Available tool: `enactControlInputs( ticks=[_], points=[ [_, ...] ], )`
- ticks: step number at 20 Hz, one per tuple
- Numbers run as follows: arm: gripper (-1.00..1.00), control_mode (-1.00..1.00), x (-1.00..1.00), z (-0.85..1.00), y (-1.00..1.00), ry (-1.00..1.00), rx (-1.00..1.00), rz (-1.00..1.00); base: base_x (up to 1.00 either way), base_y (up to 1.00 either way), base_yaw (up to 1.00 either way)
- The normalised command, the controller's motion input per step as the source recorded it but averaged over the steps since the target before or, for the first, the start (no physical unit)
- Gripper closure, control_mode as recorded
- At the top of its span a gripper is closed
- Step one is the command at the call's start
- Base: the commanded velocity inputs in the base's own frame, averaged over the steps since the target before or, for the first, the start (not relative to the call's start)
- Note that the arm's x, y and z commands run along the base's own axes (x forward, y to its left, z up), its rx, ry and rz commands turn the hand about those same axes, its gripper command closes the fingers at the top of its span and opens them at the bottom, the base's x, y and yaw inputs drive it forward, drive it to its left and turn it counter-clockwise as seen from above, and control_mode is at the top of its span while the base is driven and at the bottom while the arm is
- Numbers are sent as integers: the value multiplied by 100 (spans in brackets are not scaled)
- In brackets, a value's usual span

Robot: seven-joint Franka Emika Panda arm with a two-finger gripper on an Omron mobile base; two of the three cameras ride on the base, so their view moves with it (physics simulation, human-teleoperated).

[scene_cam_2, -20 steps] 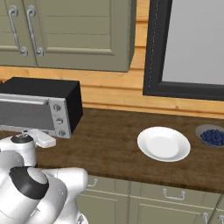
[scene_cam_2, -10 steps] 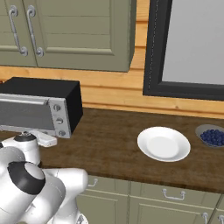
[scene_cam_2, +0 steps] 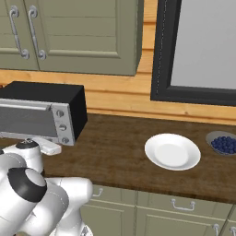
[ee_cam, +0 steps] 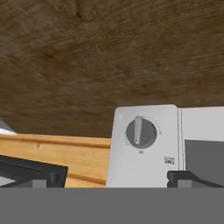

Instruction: Pick up the kebab skewer and baguette bread, and place them inside the toaster oven. Close the toaster oven door and start by setting the timer.

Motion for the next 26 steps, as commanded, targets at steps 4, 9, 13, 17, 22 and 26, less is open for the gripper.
enactControlInputs(
  ticks=[4, 9, 13, 17, 22, 26],
  points=[
    [-100, -100, 12, -15, -46, -1, -2, 4, 0, 0, 0],
    [-100, -100, 16, -26, -40, -1, -2, 14, 0, 0, 0],
    [-100, -100, 2, -27, -53, -3, -3, 18, 0, 0, 0],
    [-100, -100, 1, -29, -39, -5, -3, 18, 0, 0, 0],
    [-100, -100, 12, -32, -47, -1, -2, 13, 0, 0, 0],
    [-100, -100, 3, -35, -66, 0, -1, 9, 0, 0, 0]
  ],
)
